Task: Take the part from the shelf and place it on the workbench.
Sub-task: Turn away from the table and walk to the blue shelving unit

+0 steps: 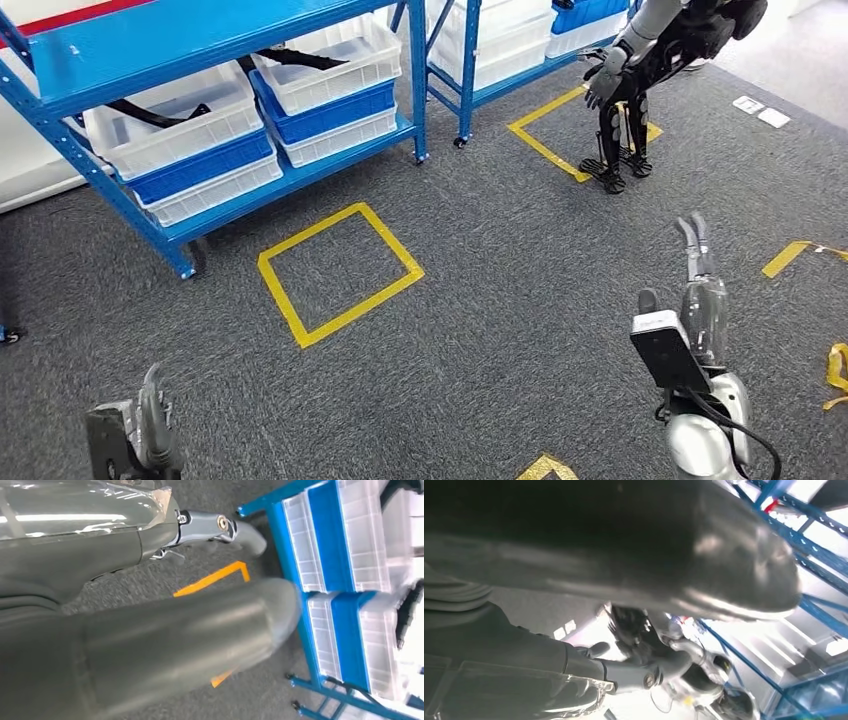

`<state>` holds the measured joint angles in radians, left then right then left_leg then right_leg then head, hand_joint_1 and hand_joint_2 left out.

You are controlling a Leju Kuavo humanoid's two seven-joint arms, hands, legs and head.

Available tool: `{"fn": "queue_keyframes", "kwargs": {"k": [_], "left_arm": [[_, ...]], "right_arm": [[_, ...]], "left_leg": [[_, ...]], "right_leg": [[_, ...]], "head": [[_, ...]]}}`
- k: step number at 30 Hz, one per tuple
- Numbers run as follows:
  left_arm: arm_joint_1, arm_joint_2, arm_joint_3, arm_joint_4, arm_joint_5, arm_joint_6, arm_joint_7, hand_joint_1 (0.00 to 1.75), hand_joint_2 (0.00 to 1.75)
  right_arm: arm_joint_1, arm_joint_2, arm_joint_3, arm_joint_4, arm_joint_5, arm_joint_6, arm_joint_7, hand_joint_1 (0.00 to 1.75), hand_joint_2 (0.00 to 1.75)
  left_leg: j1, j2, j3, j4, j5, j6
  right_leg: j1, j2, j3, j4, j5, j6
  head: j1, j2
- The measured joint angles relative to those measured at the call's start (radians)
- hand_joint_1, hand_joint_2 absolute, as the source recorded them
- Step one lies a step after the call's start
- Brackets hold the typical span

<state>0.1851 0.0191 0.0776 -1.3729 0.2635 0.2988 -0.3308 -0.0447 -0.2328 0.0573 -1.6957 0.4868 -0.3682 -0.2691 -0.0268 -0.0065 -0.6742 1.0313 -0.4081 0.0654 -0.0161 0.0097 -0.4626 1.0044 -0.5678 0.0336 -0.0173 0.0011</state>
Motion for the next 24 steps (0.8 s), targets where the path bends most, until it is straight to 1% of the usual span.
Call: {"fn": "queue_keyframes", "kwargs": {"k": [1,2,3,4,5,6,7,8,9,10,11,12,13,14,15,16,17,18,19,20,21,22,23,24], "left_arm": [[0.0,0.0,0.0,-0.001,-0.001,0.0,0.0,0.0,0.0],[-0.001,-0.001,0.0,-0.001,-0.001,0.001,0.001,0.0,0.0],[-0.003,-0.002,0.0,-0.001,-0.002,0.001,0.0,0.0,0.0],[-0.006,-0.002,0.001,-0.001,-0.002,0.001,0.0,0.0,0.0],[-0.008,-0.003,0.0,-0.001,-0.002,0.001,0.0,0.0,0.0],[-0.01,-0.004,0.0,-0.001,-0.003,0.001,0.0,0.0,0.0],[-0.01,-0.005,0.0,0.0,-0.003,0.001,0.0,0.0,0.0],[-0.009,-0.006,0.0,0.001,-0.003,0.001,0.0,0.0,0.0],[-0.008,-0.008,0.0,0.001,-0.003,0.001,0.0,0.0,0.0],[-0.008,-0.01,0.0,0.002,-0.003,0.001,0.0,0.0,0.0],[-0.008,-0.011,0.0,0.003,-0.003,0.001,0.0,0.0,0.0],[-0.008,-0.012,0.0,0.004,-0.003,0.002,0.0,0.0,0.0],[-0.008,-0.012,0.001,0.004,-0.003,0.002,0.0,0.0,0.0],[-0.007,-0.012,0.001,0.004,-0.002,0.002,0.0,0.0,0.0],[-0.008,-0.012,0.002,0.004,-0.002,0.002,0.001,0.0,0.0],[-0.008,-0.012,0.002,0.003,-0.002,0.002,0.001,0.0,0.0],[-0.009,-0.011,0.001,0.004,-0.002,0.0,0.001,0.0,0.0],[-0.011,-0.012,0.001,0.004,-0.003,-0.001,0.0,0.0,0.0],[-0.012,-0.011,0.0,0.004,-0.002,-0.002,0.0,0.0,0.0],[-0.012,-0.011,0.0,0.005,-0.002,-0.003,0.0,0.0,0.0],[-0.013,-0.011,0.0,0.007,-0.002,-0.003,-0.001,0.0,0.0],[-0.012,-0.011,0.0,0.009,-0.001,-0.003,-0.001,0.0,0.0],[-0.012,-0.011,0.0,0.012,-0.001,-0.003,-0.001,0.0,0.0],[-0.013,-0.011,0.0,0.014,-0.001,-0.003,-0.001,0.0,0.0]], "right_arm": [[0.002,0.0,-0.001,-0.002,0.001,0.0,0.001,0.0,0.0],[0.002,0.0,-0.001,-0.004,0.002,0.0,0.001,0.0,0.0],[0.001,0.0,-0.002,-0.006,0.003,0.0,0.002,0.0,0.0],[-0.002,0.0,-0.003,-0.007,0.004,0.0,0.002,0.0,0.0],[-0.002,0.001,-0.003,-0.007,0.006,0.0,0.002,0.0,0.0],[-0.001,0.001,-0.004,-0.008,0.006,0.0,0.002,0.0,0.0],[0.001,0.001,-0.005,-0.008,0.007,0.0,0.002,0.0,0.0],[0.004,0.001,-0.006,-0.008,0.007,0.0,0.002,0.0,0.0],[0.006,0.001,-0.007,-0.008,0.007,0.0,0.002,0.0,0.0],[0.006,0.001,-0.008,-0.008,0.007,0.0,0.002,0.0,0.0],[0.006,0.001,-0.009,-0.007,0.007,0.001,0.002,0.0,0.0],[0.007,0.002,-0.009,-0.007,0.007,0.001,0.002,0.0,0.0],[0.006,0.002,-0.01,-0.006,0.008,0.004,0.003,0.0,0.0],[0.007,0.003,-0.01,-0.006,0.009,0.006,0.003,0.0,0.0],[0.006,0.004,-0.011,-0.006,0.011,0.009,0.004,0.0,0.0],[0.004,0.004,-0.011,-0.007,0.013,0.011,0.004,0.0,0.0],[0.003,0.005,-0.011,-0.008,0.015,0.011,0.003,0.0,0.0],[0.001,0.005,-0.012,-0.009,0.016,0.011,0.003,0.0,0.0],[-0.001,0.005,-0.012,-0.01,0.018,0.012,0.002,0.0,0.0],[-0.001,0.005,-0.012,-0.011,0.02,0.013,0.002,0.0,0.0],[-0.001,0.005,-0.011,-0.011,0.022,0.014,0.001,0.0,0.0],[-0.001,0.006,-0.011,-0.011,0.026,0.015,0.001,0.0,0.0],[-0.001,0.006,-0.01,-0.011,0.03,0.015,0.001,0.0,0.0],[-0.002,0.006,-0.009,-0.011,0.036,0.015,0.001,0.0,0.0]], "left_leg": [[-0.001,-0.001,0.02,-0.015,-0.005,0.002],[0.0,-0.001,0.04,-0.026,-0.008,0.004],[0.002,-0.002,0.061,-0.035,-0.014,0.008],[0.005,-0.003,0.079,-0.042,-0.02,0.011],[0.007,-0.003,0.092,-0.044,-0.028,0.014],[0.009,-0.005,0.102,-0.045,-0.038,0.016],[0.011,-0.006,0.113,-0.045,-0.049,0.014],[0.013,-0.009,0.127,-0.045,-0.062,0.011],[0.016,-0.011,0.143,-0.045,-0.075,0.007],[0.019,-0.013,0.162,-0.045,-0.09,0.002],[0.022,-0.014,0.177,-0.045,-0.106,-0.005],[0.024,-0.015,0.194,-0.042,-0.124,-0.012],[0.023,-0.015,0.205,-0.04,-0.141,-0.019],[0.022,-0.014,0.215,-0.038,-0.156,-0.026],[0.021,-0.013,0.225,-0.034,-0.164,-0.032],[0.021,-0.012,0.229,-0.031,-0.167,-0.038],[0.022,-0.01,0.227,-0.016,-0.163,-0.042],[0.025,-0.007,0.21,0.018,-0.157,-0.046],[0.027,-0.004,0.177,0.068,-0.155,-0.05],[0.03,-0.002,0.135,0.128,-0.163,-0.056],[0.033,-0.001,0.089,0.184,-0.184,-0.061],[0.035,0.0,0.047,0.222,-0.216,-0.066],[0.038,0.001,0.016,0.236,-0.244,-0.07],[0.041,0.002,-0.003,0.226,-0.254,-0.072]], "right_leg": [[0.0,-0.001,0.009,0.0,-0.001,0.005],[0.0,-0.002,0.014,0.013,0.001,0.01],[0.001,-0.003,-0.002,0.05,0.001,0.013],[0.002,-0.003,-0.034,0.108,-0.002,0.015],[0.001,-0.003,-0.079,0.176,-0.011,0.015],[0.002,-0.003,-0.133,0.241,-0.029,0.014],[0.0,-0.003,-0.179,0.281,-0.052,0.015],[-0.002,-0.003,-0.212,0.294,-0.07,0.016],[-0.005,-0.003,-0.229,0.278,-0.075,0.022],[-0.009,-0.004,-0.232,0.234,-0.055,0.035],[-0.014,-0.005,-0.225,0.171,-0.008,0.055],[-0.018,-0.01,-0.218,0.109,0.049,0.073],[-0.02,-0.018,-0.207,0.063,0.1,0.08],[-0.02,-0.024,-0.2,0.038,0.136,0.073],[-0.018,-0.029,-0.196,0.034,0.148,0.056],[-0.018,-0.031,-0.188,0.036,0.148,0.035],[-0.02,-0.027,-0.182,0.033,0.147,0.022],[-0.022,-0.026,-0.172,0.029,0.143,0.012],[-0.025,-0.025,-0.161,0.025,0.138,0.004],[-0.024,-0.024,-0.151,0.021,0.131,-0.002],[-0.025,-0.024,-0.141,0.019,0.123,-0.007],[-0.025,-0.023,-0.131,0.018,0.113,-0.009],[-0.025,-0.023,-0.119,0.018,0.103,-0.008],[-0.025,-0.023,-0.106,0.018,0.091,-0.007]], "head": [[-0.002,0.0],[-0.002,0.0],[-0.002,0.0],[-0.001,0.0],[0.0,0.0],[0.0,0.0],[0.002,0.0],[0.001,0.0],[0.001,0.0],[0.002,0.0],[0.002,0.0],[0.005,0.0],[0.008,0.0],[0.008,0.0],[0.009,0.0],[0.007,0.0],[0.004,0.0],[0.003,0.0],[0.001,0.0],[0.0,0.0],[-0.002,0.0],[-0.002,0.0],[-0.002,0.0],[-0.002,0.0]]}}
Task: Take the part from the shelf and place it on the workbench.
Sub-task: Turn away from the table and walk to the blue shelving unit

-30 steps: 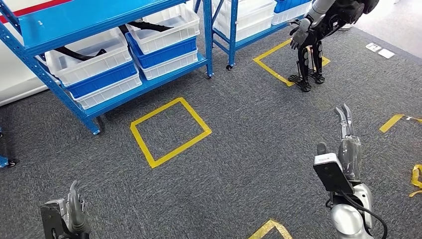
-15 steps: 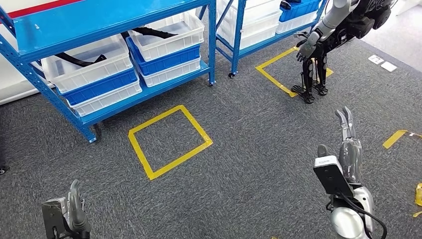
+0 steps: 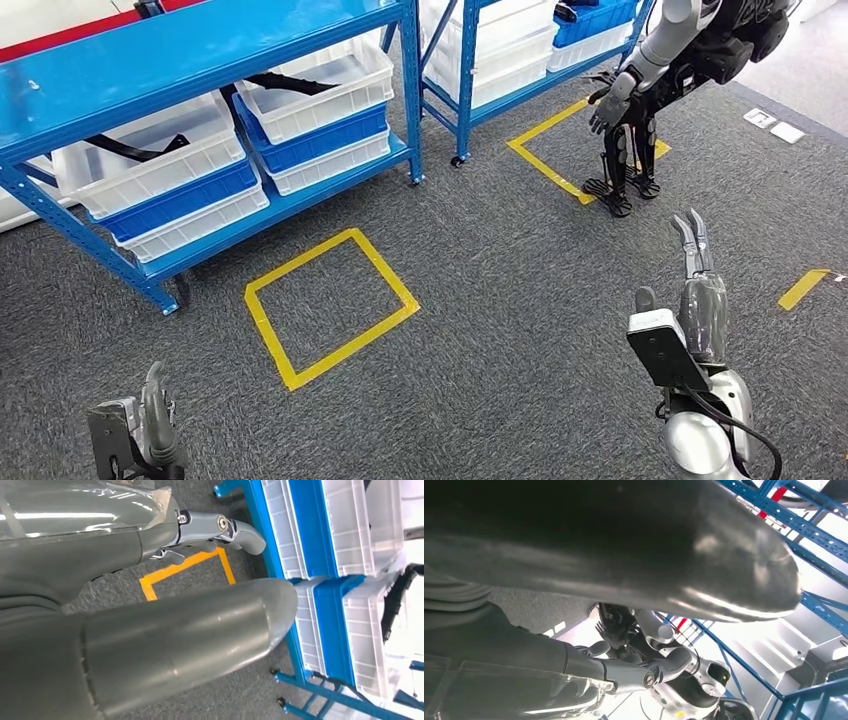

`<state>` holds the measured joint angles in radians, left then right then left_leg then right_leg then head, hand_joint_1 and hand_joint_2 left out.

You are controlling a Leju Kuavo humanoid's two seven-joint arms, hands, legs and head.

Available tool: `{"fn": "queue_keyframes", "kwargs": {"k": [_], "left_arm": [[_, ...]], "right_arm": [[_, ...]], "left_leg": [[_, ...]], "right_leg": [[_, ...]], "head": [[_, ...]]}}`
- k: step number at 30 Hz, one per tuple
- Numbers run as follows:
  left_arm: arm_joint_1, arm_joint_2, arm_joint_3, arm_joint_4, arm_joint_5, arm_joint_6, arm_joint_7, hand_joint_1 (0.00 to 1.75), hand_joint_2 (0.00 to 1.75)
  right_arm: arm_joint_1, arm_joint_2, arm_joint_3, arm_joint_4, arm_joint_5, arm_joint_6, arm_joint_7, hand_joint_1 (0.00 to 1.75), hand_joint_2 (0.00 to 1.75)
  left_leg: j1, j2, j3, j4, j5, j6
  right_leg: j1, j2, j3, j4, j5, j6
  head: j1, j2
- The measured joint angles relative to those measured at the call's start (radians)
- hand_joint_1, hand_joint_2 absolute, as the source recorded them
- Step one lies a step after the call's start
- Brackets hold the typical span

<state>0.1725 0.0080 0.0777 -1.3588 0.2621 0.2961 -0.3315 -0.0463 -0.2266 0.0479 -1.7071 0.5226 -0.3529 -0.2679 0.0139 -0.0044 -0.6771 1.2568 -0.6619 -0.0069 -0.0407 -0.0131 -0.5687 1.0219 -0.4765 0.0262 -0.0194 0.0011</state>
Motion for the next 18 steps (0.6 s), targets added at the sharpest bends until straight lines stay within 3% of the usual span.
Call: {"fn": "queue_keyframes", "kwargs": {"k": [1,3,5,8,10,12,14,15,16,18], "left_arm": [[0.0,0.0,0.0,0.002,0.0,0.0,0.0,0.0,0.0],[-0.002,0.0,0.0,0.006,0.0,0.001,0.0,0.0,0.0],[-0.006,0.0,-0.001,0.013,0.002,0.003,0.0,0.0,0.0],[-0.015,0.0,-0.001,0.018,0.007,0.007,-0.001,0.0,0.0],[-0.022,0.0,-0.001,0.018,0.009,0.008,-0.004,0.0,0.0],[-0.025,-0.001,-0.001,0.018,0.01,0.008,-0.007,0.0,0.0],[-0.026,-0.001,0.0,0.02,0.011,0.008,-0.007,0.0,0.0],[-0.025,-0.001,0.0,0.021,0.011,0.008,-0.007,0.0,0.0],[-0.025,-0.001,-0.001,0.021,0.011,0.008,-0.007,0.0,0.0],[-0.025,-0.003,-0.001,0.021,0.011,0.009,-0.007,0.0,0.0]], "right_arm": [[0.0,0.0,0.001,0.0,0.007,0.0,0.0,0.0,0.0],[-0.003,0.002,0.005,0.0,0.019,0.0,0.002,0.0,0.0],[-0.006,0.004,0.011,0.001,0.027,0.0,0.006,0.0,0.0],[-0.012,0.004,0.019,0.001,0.032,-0.001,0.008,0.0,0.0],[-0.017,0.004,0.022,0.0,0.033,-0.002,0.008,0.0,0.0],[-0.018,0.003,0.025,0.0,0.034,-0.002,0.008,0.0,0.0],[-0.017,0.003,0.027,0.001,0.034,-0.002,0.008,0.0,0.0],[-0.017,0.003,0.029,0.001,0.034,-0.002,0.008,0.0,0.0],[-0.017,0.003,0.03,0.001,0.034,-0.002,0.008,0.0,0.0],[-0.019,0.003,0.034,0.002,0.037,-0.001,0.008,0.0,0.0]], "left_leg": [[0.003,0.002,-0.007,-0.033,0.016,0.0],[0.004,0.016,0.004,-0.138,0.131,0.004],[-0.002,0.033,0.02,-0.194,0.206,0.012],[-0.009,0.024,0.038,-0.195,0.219,0.029],[-0.009,0.013,0.048,-0.205,0.222,0.042],[-0.012,0.001,0.051,-0.21,0.22,0.055],[-0.018,-0.014,0.053,-0.21,0.213,0.065],[-0.021,-0.024,0.057,-0.21,0.209,0.067],[-0.024,-0.034,0.062,-0.21,0.204,0.069],[-0.026,-0.053,0.076,-0.21,0.194,0.068]], "right_leg": [[0.0,-0.001,0.015,0.0,-0.012,0.002],[-0.001,-0.002,0.051,0.002,-0.037,0.009],[0.003,-0.004,0.078,0.005,-0.065,0.022],[0.009,-0.015,0.099,0.002,-0.095,0.043],[0.009,-0.011,0.087,0.036,-0.119,0.043],[0.012,0.0,0.017,0.152,-0.163,0.032],[0.018,0.007,-0.073,0.275,-0.188,0.029],[0.02,0.009,-0.1,0.291,-0.176,0.034],[0.023,0.011,-0.109,0.267,-0.146,0.041],[0.027,0.026,-0.081,0.139,-0.056,0.049]], "head": [[0.0,0.0],[0.0,0.0],[-0.003,0.0],[-0.004,0.0],[-0.003,0.0],[-0.001,0.0],[-0.001,0.0],[-0.001,0.0],[-0.001,0.0],[0.0,0.0]]}}
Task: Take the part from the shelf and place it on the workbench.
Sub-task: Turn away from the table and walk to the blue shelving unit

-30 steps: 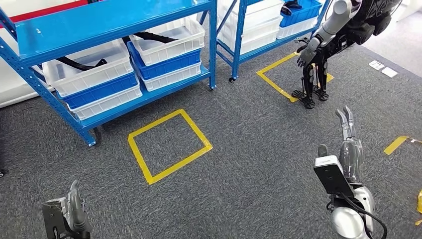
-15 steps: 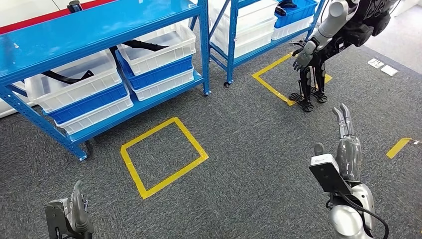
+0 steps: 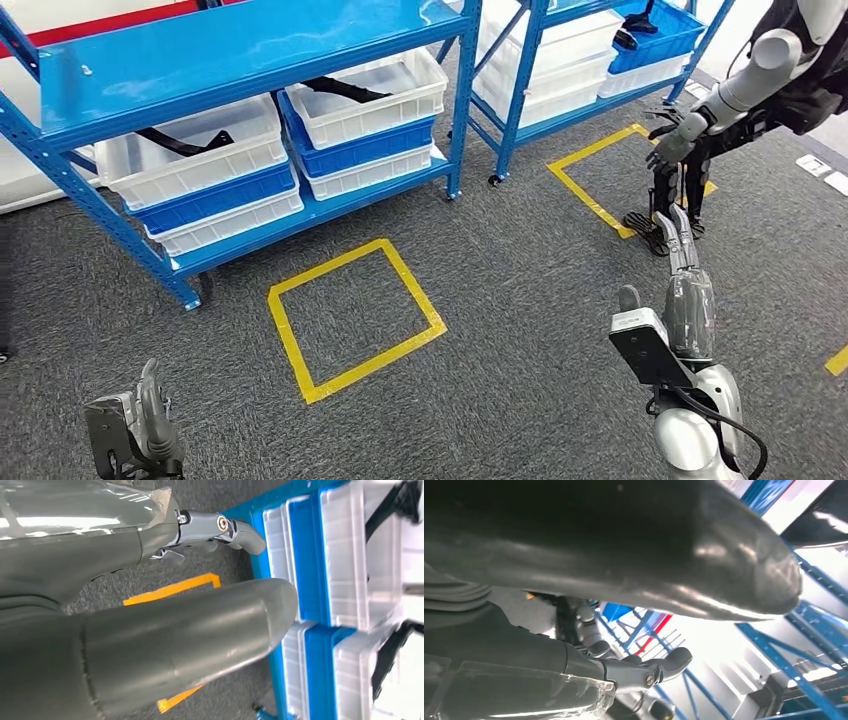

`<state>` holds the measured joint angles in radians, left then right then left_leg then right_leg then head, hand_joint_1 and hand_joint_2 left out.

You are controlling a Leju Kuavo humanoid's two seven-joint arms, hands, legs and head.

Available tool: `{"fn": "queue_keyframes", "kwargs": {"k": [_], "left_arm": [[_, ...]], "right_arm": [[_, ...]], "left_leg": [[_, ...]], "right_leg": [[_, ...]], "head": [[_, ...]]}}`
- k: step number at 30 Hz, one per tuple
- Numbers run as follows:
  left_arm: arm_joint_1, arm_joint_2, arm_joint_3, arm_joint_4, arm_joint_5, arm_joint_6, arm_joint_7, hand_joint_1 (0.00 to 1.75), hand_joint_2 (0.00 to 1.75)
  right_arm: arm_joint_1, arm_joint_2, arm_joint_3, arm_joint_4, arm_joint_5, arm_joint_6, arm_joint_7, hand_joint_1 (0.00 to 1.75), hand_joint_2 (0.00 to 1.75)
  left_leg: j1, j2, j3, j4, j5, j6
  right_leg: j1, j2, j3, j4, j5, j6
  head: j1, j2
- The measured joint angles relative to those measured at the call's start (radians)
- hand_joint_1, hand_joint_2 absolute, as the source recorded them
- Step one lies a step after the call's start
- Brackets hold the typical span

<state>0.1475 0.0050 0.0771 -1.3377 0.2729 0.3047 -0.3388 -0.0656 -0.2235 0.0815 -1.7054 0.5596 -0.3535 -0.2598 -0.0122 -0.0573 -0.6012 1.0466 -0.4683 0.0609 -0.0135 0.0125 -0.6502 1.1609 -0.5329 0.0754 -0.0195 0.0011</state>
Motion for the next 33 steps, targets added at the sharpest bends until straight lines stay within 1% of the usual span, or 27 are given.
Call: {"fn": "queue_keyframes", "kwargs": {"k": [1,2,3,5,6,7,8,9,10,11,12,13,14,15,16,17,18,19,20,22,23,25,27,33], "left_arm": [[0.0,-0.002,0.0,0.0,0.0,0.0,0.0,0.0,0.0],[0.001,-0.003,0.0,0.001,0.001,0.0,0.0,0.0,0.0],[0.002,-0.003,0.0,0.001,0.001,0.0,0.0,0.0,0.0],[0.006,-0.004,0.0,0.001,0.001,0.001,-0.001,0.0,0.0],[0.009,-0.003,0.001,0.001,0.002,0.001,-0.001,0.0,0.0],[0.01,-0.003,0.0,0.0,0.002,0.001,-0.001,0.0,0.0],[0.01,-0.003,0.0,0.0,0.002,0.001,-0.001,0.0,0.0],[0.009,-0.002,0.0,-0.001,0.001,0.001,-0.001,0.0,0.0],[0.009,-0.002,0.0,-0.001,0.002,0.002,-0.002,0.0,0.0],[0.01,-0.001,0.001,0.0,0.003,0.002,-0.002,0.0,0.0],[0.011,-0.001,0.001,0.0,0.004,0.002,-0.002,0.0,0.0],[0.013,-0.001,0.001,0.001,0.007,0.002,-0.002,0.0,0.0],[0.014,0.0,0.001,0.001,0.009,0.002,-0.002,0.0,0.0],[0.014,0.002,0.001,0.001,0.013,0.002,-0.002,0.0,0.0],[0.014,0.004,0.001,0.001,0.016,0.002,-0.003,0.0,0.0],[0.014,0.006,0.001,0.002,0.019,0.002,-0.004,0.0,0.0],[0.013,0.007,0.0,0.002,0.021,0.001,-0.005,0.0,0.0],[0.014,0.008,0.0,0.002,0.023,0.0,-0.006,0.0,0.0],[0.014,0.009,0.0,0.002,0.026,0.0,-0.006,0.0,0.0],[0.015,0.011,0.0,0.002,0.03,0.0,-0.007,0.0,0.0],[0.015,0.011,0.0,0.002,0.032,0.0,-0.007,0.0,0.0],[0.015,0.013,0.0,0.003,0.033,0.0,-0.007,0.0,0.0],[0.014,0.013,0.0,0.005,0.036,0.0,-0.009,0.0,0.0],[0.01,0.013,-0.002,0.01,0.042,0.003,-0.017,0.0,0.0]], "right_arm": [[-0.002,0.0,0.002,0.0,0.001,0.001,0.0,0.0,0.0],[-0.003,0.0,0.003,0.001,0.002,0.002,0.0,0.0,0.0],[-0.004,0.0,0.005,0.001,0.003,0.002,0.0,0.0,0.0],[-0.008,0.0,0.007,0.002,0.003,0.003,0.0,0.0,0.0],[-0.011,0.001,0.009,0.002,0.004,0.003,0.0,0.0,0.0],[-0.014,0.001,0.01,0.002,0.004,0.003,0.0,0.0,0.0],[-0.017,0.002,0.011,0.002,0.005,0.003,0.0,0.0,0.0],[-0.019,0.002,0.011,0.002,0.005,0.003,0.0,0.0,0.0],[-0.021,0.003,0.011,0.002,0.005,0.004,0.0,0.0,0.0],[-0.022,0.003,0.012,0.003,0.005,0.004,-0.001,0.0,0.0],[-0.023,0.003,0.013,0.004,0.005,0.004,-0.001,0.0,0.0],[-0.024,0.003,0.014,0.007,0.004,0.005,-0.002,0.0,0.0],[-0.026,0.003,0.016,0.009,0.002,0.005,-0.003,0.0,0.0],[-0.029,0.003,0.018,0.012,0.0,0.006,-0.004,0.0,0.0],[-0.033,0.003,0.02,0.015,-0.002,0.006,-0.006,0.0,0.0],[-0.036,0.003,0.022,0.017,-0.004,0.007,-0.007,0.0,0.0],[-0.04,0.002,0.024,0.019,-0.006,0.007,-0.007,0.0,0.0],[-0.043,0.002,0.026,0.02,-0.008,0.007,-0.007,0.0,0.0],[-0.045,0.0,0.028,0.021,-0.01,0.006,-0.008,0.0,0.0],[-0.047,-0.002,0.031,0.023,-0.017,0.005,-0.007,0.0,0.0],[-0.047,-0.003,0.033,0.025,-0.02,0.005,-0.007,0.0,0.0],[-0.047,-0.003,0.034,0.027,-0.022,0.005,-0.007,0.0,0.0],[-0.046,-0.005,0.035,0.028,-0.023,0.004,-0.007,0.0,0.0],[-0.045,-0.005,0.036,0.028,-0.027,0.002,-0.001,0.0,0.0]], "left_leg": [[-0.003,-0.008,0.004,0.001,-0.005,-0.002],[-0.005,-0.014,0.006,0.003,-0.008,-0.004],[-0.006,-0.019,0.005,0.004,-0.01,-0.007],[-0.006,-0.027,0.004,0.001,-0.009,-0.011],[-0.006,-0.03,0.003,-0.001,-0.01,-0.015],[-0.007,-0.022,0.001,0.003,-0.016,-0.02],[-0.007,-0.007,-0.007,0.021,-0.029,-0.028],[-0.005,0.012,-0.026,0.061,-0.052,-0.036],[-0.001,0.032,-0.054,0.117,-0.079,-0.044],[0.005,0.042,-0.088,0.181,-0.104,-0.05],[0.011,0.047,-0.119,0.234,-0.119,-0.056],[0.017,0.05,-0.136,0.257,-0.116,-0.062],[0.023,0.053,-0.136,0.246,-0.098,-0.067],[0.029,0.058,-0.113,0.195,-0.064,-0.072],[0.033,0.067,-0.078,0.124,-0.03,-0.075],[0.033,0.074,-0.043,0.059,-0.007,-0.077],[0.032,0.078,-0.016,0.011,0.006,-0.075],[0.031,0.079,-0.004,-0.012,0.009,-0.071],[0.027,0.076,-0.001,-0.016,0.009,-0.067],[0.023,0.072,0.0,-0.018,0.012,-0.059],[0.021,0.072,-0.001,-0.017,0.011,-0.056],[0.018,0.071,-0.002,-0.017,0.012,-0.05],[0.016,0.071,-0.003,-0.017,0.013,-0.046],[0.015,0.071,-0.003,-0.016,0.011,-0.041]], "right_leg": [[0.002,0.011,0.018,-0.057,0.037,-0.003],[0.004,0.02,0.03,-0.094,0.06,-0.008],[0.005,0.026,0.035,-0.109,0.071,-0.015],[0.006,0.021,0.038,-0.112,0.073,-0.021],[0.002,0.017,0.04,-0.115,0.074,-0.025],[-0.003,0.011,0.044,-0.12,0.074,-0.03],[-0.008,0.005,0.049,-0.125,0.074,-0.037],[-0.012,-0.003,0.054,-0.13,0.074,-0.044],[-0.013,-0.01,0.058,-0.131,0.073,-0.049],[-0.014,-0.017,0.06,-0.131,0.071,-0.052],[-0.015,-0.024,0.061,-0.131,0.07,-0.053],[-0.017,-0.031,0.061,-0.131,0.07,-0.053],[-0.019,-0.037,0.062,-0.131,0.07,-0.053],[-0.022,-0.044,0.063,-0.131,0.069,-0.052],[-0.025,-0.049,0.065,-0.131,0.068,-0.049],[-0.024,-0.052,0.066,-0.131,0.066,-0.044],[-0.022,-0.055,0.067,-0.131,0.065,-0.037],[-0.018,-0.057,0.066,-0.13,0.062,-0.033],[-0.014,-0.058,0.064,-0.131,0.061,-0.031],[-0.011,-0.06,0.063,-0.135,0.061,-0.031],[-0.013,-0.061,0.066,-0.139,0.063,-0.029],[-0.015,-0.061,0.074,-0.146,0.069,-0.02],[-0.016,-0.061,0.078,-0.151,0.073,-0.014],[-0.017,-0.061,0.08,-0.157,0.075,-0.01]], "head": [[0.0,0.0],[0.0,0.0],[0.0,0.0],[-0.001,0.0],[0.0,0.0],[-0.001,0.0],[-0.003,0.0],[-0.005,0.0],[-0.006,0.0],[-0.007,0.0],[-0.007,0.0],[-0.007,0.0],[-0.007,0.0],[-0.007,0.0],[-0.007,0.0],[-0.008,0.0],[-0.007,0.0],[-0.006,0.0],[-0.005,0.0],[-0.002,0.0],[-0.001,0.0],[-0.001,0.0],[-0.001,0.0],[-0.001,0.0]]}}
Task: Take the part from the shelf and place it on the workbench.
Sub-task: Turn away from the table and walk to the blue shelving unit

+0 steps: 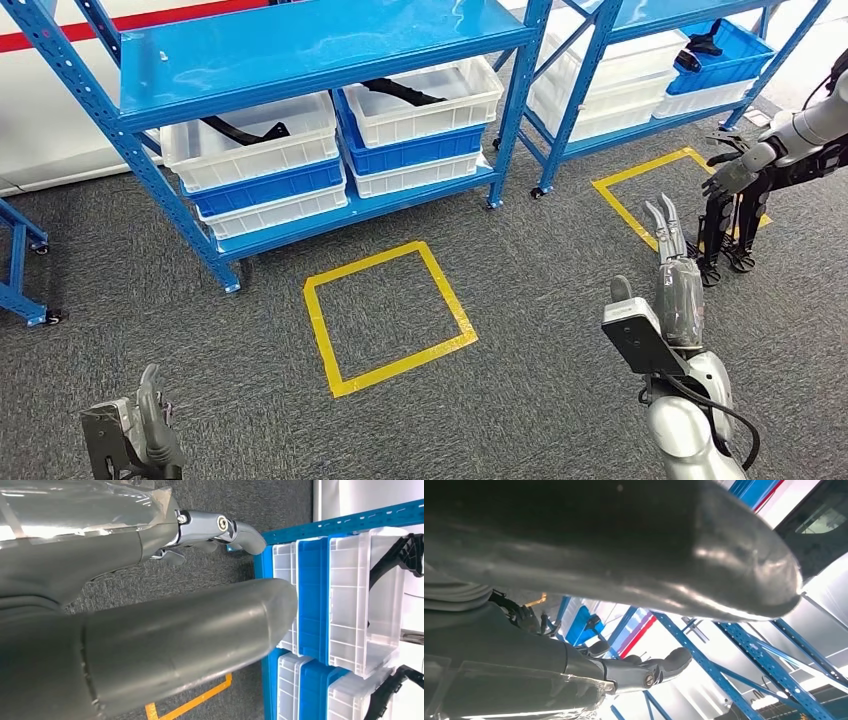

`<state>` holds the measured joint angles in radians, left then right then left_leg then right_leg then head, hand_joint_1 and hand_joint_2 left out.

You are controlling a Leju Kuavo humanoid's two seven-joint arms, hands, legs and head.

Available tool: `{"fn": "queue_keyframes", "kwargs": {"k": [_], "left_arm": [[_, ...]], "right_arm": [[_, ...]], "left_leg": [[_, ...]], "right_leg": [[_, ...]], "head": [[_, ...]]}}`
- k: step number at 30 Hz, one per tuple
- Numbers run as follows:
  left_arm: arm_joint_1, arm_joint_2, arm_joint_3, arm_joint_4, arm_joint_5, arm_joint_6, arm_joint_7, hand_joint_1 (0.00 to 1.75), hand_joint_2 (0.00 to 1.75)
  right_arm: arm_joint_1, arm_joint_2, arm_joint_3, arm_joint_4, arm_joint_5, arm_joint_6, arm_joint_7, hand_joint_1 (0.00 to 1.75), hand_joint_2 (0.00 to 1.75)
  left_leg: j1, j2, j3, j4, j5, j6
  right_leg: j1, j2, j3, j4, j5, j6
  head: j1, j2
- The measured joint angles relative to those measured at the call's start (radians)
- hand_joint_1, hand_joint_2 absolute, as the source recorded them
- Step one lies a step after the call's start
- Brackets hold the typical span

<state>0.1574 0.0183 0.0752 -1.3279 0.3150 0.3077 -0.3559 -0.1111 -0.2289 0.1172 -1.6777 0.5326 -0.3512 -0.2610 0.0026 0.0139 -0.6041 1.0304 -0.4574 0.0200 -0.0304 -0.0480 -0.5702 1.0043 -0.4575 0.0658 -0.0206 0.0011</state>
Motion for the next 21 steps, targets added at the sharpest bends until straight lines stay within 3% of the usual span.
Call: {"fn": "queue_keyframes", "kwargs": {"k": [21], "left_arm": [[-0.003,0.0,-0.002,0.0,0.0,0.001,-0.001,0.0,0.0]], "right_arm": [[0.002,0.0,0.0,0.0,-0.003,0.0,0.002,0.0,0.0]], "left_leg": [[0.003,0.001,0.001,-0.001,0.0,0.001]], "right_leg": [[0.003,0.001,0.0,0.0,0.0,0.001]], "head": [[0.0,0.0]]}}
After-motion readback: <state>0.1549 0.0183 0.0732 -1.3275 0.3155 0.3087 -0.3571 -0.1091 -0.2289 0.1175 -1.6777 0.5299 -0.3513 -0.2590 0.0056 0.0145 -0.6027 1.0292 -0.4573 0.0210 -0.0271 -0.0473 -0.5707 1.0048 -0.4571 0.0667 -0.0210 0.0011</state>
